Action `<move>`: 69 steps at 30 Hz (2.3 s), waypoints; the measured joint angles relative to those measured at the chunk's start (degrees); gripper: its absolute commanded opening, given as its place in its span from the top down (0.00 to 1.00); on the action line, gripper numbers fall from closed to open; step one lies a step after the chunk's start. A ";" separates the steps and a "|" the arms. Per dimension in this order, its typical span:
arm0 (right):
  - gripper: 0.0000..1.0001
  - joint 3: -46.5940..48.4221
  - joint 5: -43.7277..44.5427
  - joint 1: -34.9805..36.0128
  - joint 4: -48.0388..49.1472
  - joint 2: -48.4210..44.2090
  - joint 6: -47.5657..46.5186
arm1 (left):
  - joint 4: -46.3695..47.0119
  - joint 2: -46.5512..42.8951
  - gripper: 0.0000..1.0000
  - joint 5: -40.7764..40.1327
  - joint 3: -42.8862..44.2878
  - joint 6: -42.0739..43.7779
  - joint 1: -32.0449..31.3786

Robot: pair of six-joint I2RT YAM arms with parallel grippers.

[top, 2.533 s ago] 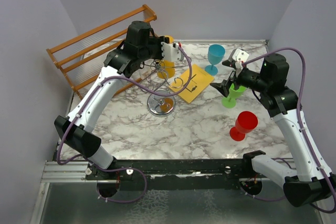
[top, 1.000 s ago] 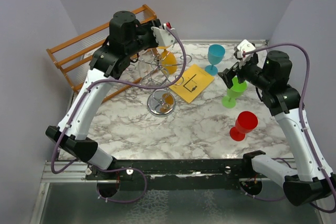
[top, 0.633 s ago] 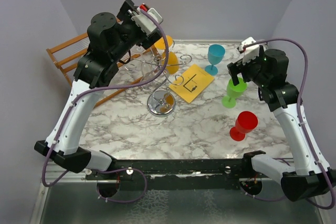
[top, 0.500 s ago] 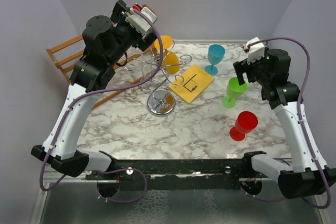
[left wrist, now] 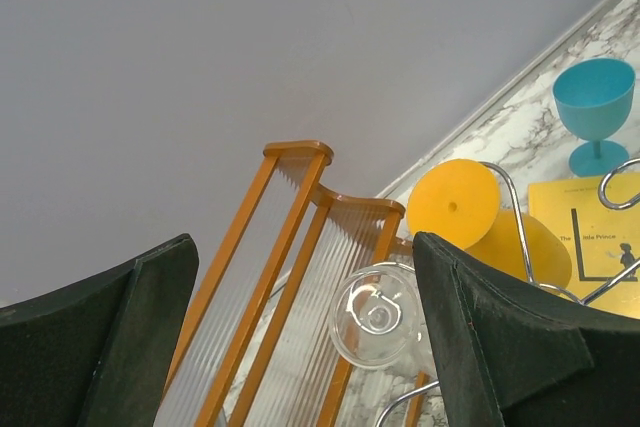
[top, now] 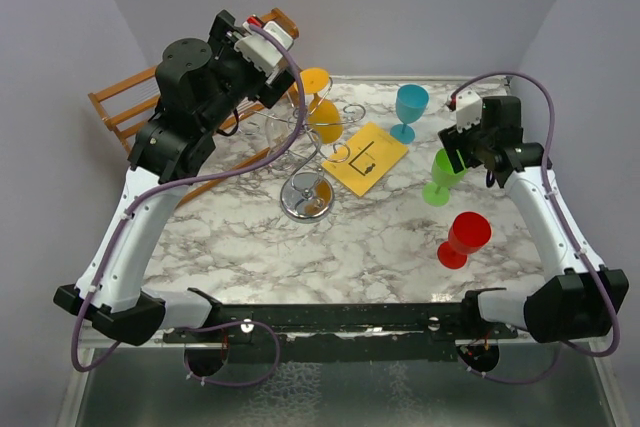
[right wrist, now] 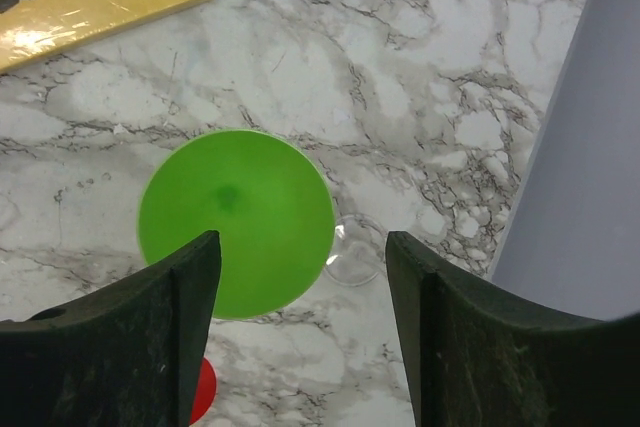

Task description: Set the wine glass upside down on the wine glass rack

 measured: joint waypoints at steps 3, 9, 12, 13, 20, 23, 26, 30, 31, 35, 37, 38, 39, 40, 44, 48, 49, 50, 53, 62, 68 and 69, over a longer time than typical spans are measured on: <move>0.39 0.02 0.63 -0.02 -0.17 1.62 -0.46 | -0.59 -0.24 0.09 0.11 0.00 -0.33 0.00; 0.48 0.04 1.57 -0.07 -0.46 4.85 -0.94 | -1.81 -0.24 0.08 0.13 0.02 -0.50 0.00; 0.52 0.04 1.62 -0.24 -0.66 6.21 -1.03 | -1.86 -0.24 0.08 0.13 0.02 -0.50 0.00; 0.54 0.13 1.60 -0.37 -0.76 6.71 -1.05 | -1.90 -0.24 0.09 0.13 0.02 -0.50 0.00; 0.63 0.92 0.66 -1.70 -1.11 9.31 -1.05 | -2.08 -0.24 0.08 0.11 0.02 -0.07 0.00; 0.67 0.92 -0.50 -2.25 -1.20 9.68 -1.05 | -2.08 -0.24 0.09 0.11 0.02 0.31 0.00; 0.74 1.05 -1.92 -2.58 -1.36 9.84 -1.03 | -2.10 -0.24 0.08 0.11 0.02 0.44 0.00; 0.86 2.45 -3.67 -2.82 -1.95 10.78 -1.03 | -2.03 -0.24 0.05 -0.04 -0.17 0.59 0.00; 0.90 2.95 -4.17 -2.89 -2.25 11.06 -1.07 | -2.03 -0.24 0.04 -0.24 -0.24 0.59 0.00; 0.99 4.83 -6.25 -3.04 -3.32 11.54 -1.53 | -1.62 -0.26 0.01 -2.21 -1.14 0.50 0.00; 0.99 6.43 -7.80 -3.06 -4.02 11.54 -1.92 | -1.31 -0.44 0.01 -3.17 -1.90 0.33 0.02; 0.99 7.19 -8.63 -3.06 -4.37 11.54 -2.05 | -1.14 -0.57 0.01 -3.63 -2.45 0.17 0.02; 0.99 8.39 -10.08 -3.06 -4.90 11.54 -2.23 | -1.14 -0.70 0.01 -3.93 -2.84 0.00 0.02; 0.99 9.75 -11.63 -3.06 -5.49 11.50 -2.56 | -1.18 -0.87 0.01 -4.20 -3.26 -0.39 0.07; 0.99 14.21 -16.59 -3.06 -7.41 10.75 -3.15 | -1.20 -1.22 0.01 -4.17 -3.43 -1.84 0.28; 0.99 20.31 -20.68 -3.06 -9.81 9.05 -3.04 | -1.51 -1.99 0.01 -2.21 -3.43 -3.54 0.52; 0.99 22.32 -21.73 -3.06 -10.19 8.37 -2.64 | -1.62 -2.16 0.01 -1.51 -3.41 -4.24 0.68; 0.99 24.13 -22.45 -3.08 -10.16 7.78 -2.43 | -1.62 -2.29 0.01 -0.81 -3.39 -4.96 0.74; 0.99 28.92 -24.72 -3.10 -9.97 5.88 -0.79 | -1.60 -2.45 0.01 1.68 -3.30 -8.02 1.18; 0.99 40.22 -32.92 -3.10 -4.63 4.00 7.30 | -0.07 -2.45 0.01 13.27 -3.28 -22.56 5.09; 0.99 44.06 -39.45 -3.10 2.27 4.87 14.75 | 2.34 -1.84 0.09 17.31 -3.28 -28.55 5.11; 0.99 44.24 -40.59 -3.10 3.48 4.98 15.93 | 2.75 -1.57 0.10 17.79 -3.28 -29.38 5.11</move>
